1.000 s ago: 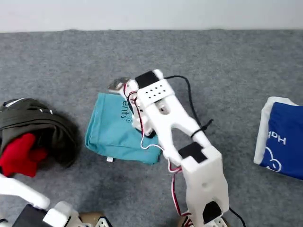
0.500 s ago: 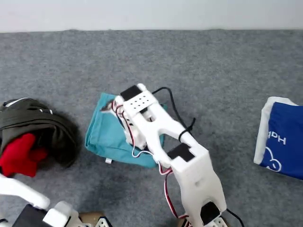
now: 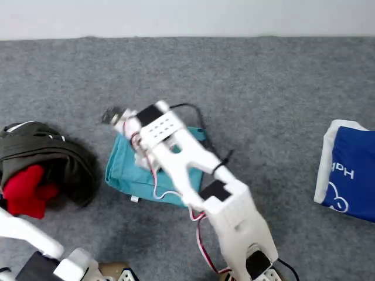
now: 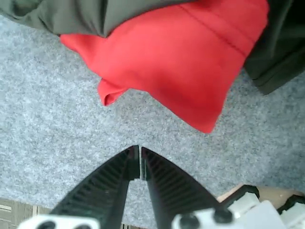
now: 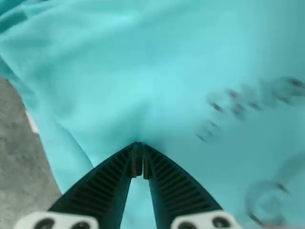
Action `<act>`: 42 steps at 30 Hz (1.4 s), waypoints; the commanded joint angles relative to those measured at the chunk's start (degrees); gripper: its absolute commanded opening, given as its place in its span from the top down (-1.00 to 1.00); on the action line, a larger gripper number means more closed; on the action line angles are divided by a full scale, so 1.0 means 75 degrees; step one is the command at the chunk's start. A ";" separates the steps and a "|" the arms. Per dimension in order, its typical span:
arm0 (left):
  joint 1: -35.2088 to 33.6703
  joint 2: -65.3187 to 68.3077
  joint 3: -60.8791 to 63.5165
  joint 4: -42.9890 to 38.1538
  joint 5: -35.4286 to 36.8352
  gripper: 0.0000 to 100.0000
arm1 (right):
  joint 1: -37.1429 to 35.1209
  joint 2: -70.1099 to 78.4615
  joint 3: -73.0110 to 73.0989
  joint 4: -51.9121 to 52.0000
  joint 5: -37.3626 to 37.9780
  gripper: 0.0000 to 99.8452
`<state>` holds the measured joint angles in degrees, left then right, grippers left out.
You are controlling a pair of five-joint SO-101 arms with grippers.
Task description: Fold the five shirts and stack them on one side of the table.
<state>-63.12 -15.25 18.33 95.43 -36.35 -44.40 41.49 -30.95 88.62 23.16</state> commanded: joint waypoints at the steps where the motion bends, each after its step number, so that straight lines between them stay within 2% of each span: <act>1: -0.0258 -0.0152 -0.0076 -0.0152 -0.0070 0.97 | -0.0568 0.0240 -0.0328 -0.0053 -0.0012 0.98; 4: -0.0270 -0.0152 -0.0053 -0.0152 -0.0070 0.97 | -0.0803 0.0182 -0.0610 0.0182 -0.0012 0.98; 9: -0.0246 -0.0164 -0.0076 -0.0152 -0.0070 0.97 | -0.0475 -0.0193 -0.1969 0.0662 -0.0012 0.98; 14: -0.0211 -0.0164 -0.0053 -0.0152 -0.0070 0.97 | -0.0674 -0.0100 -0.3165 0.0580 -0.0012 0.98; 20: -0.0258 -0.0117 -0.0053 -0.0152 -0.0070 0.97 | -0.1541 0.1002 -0.3364 0.0557 -0.0012 0.98; 24: -0.0270 -0.0129 -0.0053 -0.0152 -0.0070 0.97 | -0.1623 0.1905 -0.3727 0.0463 -0.0047 0.98; 31: -0.0270 -0.0152 -0.0053 -0.0152 -0.0070 0.97 | -0.0697 0.2069 -0.5990 0.1916 -0.0047 0.98; 34: -0.0258 -0.0152 -0.0053 -0.0152 -0.0059 0.97 | 0.0147 0.1952 -0.6377 0.1916 -0.0117 0.98; 37: -0.0223 -0.0152 -0.0053 -0.0152 -0.0059 0.97 | 0.0885 0.1729 -0.6377 0.1905 -0.0750 0.96; 42: -0.0223 -0.0105 -0.0041 -0.0152 -0.0059 0.97 | 0.1553 0.1319 -0.5802 0.1916 -0.2251 0.59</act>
<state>-64.88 -15.25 18.33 95.08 -36.35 -35.08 56.97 -74.90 100.66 12.70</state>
